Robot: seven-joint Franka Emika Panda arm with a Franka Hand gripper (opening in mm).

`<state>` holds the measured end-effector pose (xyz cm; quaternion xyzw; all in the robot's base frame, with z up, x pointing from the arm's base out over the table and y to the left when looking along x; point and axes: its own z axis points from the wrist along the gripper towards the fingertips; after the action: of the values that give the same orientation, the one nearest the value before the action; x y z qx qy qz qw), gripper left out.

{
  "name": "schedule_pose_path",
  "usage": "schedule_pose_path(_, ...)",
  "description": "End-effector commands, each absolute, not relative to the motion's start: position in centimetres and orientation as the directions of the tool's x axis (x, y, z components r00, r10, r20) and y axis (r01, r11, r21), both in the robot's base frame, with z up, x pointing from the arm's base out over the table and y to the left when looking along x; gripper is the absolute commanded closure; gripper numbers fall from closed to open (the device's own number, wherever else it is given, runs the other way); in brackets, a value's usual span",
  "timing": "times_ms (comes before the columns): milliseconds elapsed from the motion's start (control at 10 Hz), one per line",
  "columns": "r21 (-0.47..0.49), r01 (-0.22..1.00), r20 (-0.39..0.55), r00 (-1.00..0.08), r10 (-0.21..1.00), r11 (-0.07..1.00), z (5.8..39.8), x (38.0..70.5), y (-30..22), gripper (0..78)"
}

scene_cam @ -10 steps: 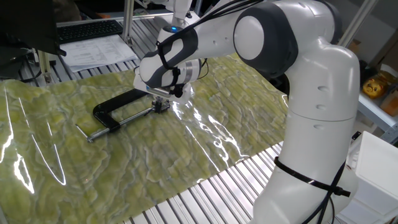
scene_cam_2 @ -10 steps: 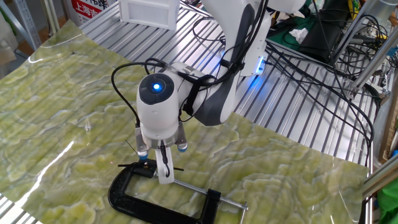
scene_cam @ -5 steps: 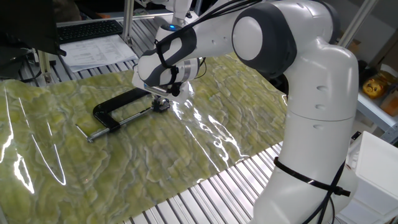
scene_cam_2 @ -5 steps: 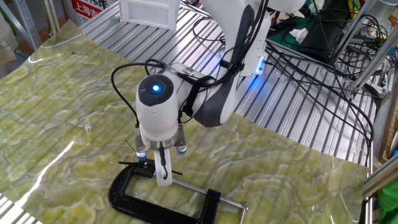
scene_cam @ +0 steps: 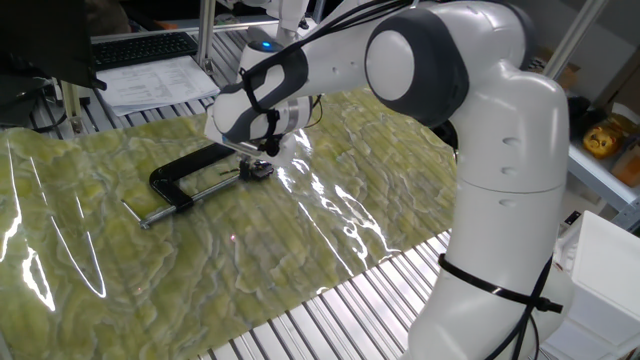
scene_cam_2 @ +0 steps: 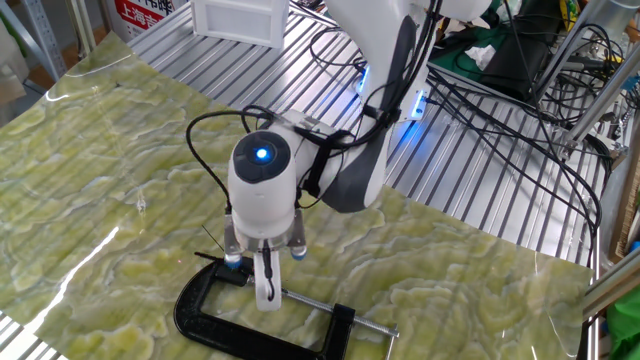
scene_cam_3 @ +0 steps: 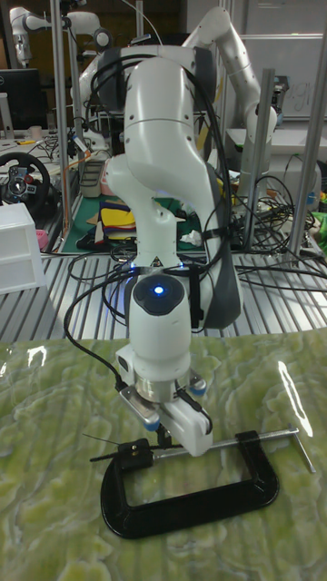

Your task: Turn the hands of a clock

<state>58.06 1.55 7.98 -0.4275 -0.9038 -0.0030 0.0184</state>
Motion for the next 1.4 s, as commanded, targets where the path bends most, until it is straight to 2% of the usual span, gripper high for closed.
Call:
schedule_pose_path(100,-0.013,0.778,0.033,-0.627,0.778,0.628,7.8,60.3,1.3,77.6)
schedule_pose_path(1400,-0.006,0.774,0.006,-0.634,0.774,0.634,7.8,62.6,0.2,77.6)
